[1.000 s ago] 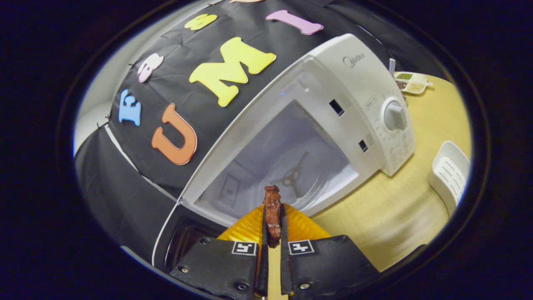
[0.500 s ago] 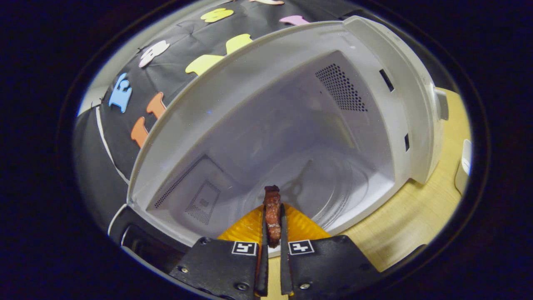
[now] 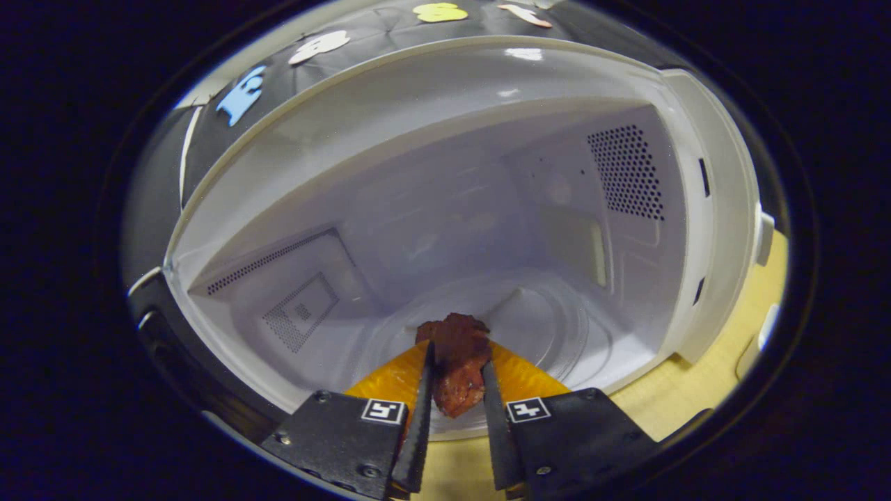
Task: Open the microwave oven with the left hand, put the food in, and close the microwave oven.
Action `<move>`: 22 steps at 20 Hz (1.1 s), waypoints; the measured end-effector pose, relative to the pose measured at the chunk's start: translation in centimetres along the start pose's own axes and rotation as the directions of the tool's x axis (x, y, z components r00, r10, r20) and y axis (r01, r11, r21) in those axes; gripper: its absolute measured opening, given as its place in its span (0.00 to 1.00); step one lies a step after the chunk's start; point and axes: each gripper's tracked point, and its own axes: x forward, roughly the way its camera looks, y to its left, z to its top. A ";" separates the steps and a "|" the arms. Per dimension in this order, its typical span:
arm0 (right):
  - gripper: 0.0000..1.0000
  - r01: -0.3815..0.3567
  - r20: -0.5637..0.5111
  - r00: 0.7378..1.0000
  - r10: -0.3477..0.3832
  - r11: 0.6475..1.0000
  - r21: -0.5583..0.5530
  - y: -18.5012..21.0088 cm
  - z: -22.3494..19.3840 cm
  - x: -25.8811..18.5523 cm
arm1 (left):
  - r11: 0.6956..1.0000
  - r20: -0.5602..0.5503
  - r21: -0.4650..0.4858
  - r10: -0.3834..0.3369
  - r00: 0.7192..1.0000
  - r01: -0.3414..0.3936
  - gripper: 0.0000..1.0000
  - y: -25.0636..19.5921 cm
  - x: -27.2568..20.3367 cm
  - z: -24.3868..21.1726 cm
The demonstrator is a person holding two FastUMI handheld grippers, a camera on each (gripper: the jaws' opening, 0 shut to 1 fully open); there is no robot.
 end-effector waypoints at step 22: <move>0.91 -0.140 -0.019 0.990 0.140 0.951 -0.274 -2.3 10.1 -23.9 | 1.000 0.073 -0.011 -0.012 0.997 0.012 0.97 -0.3 -2.1 2.9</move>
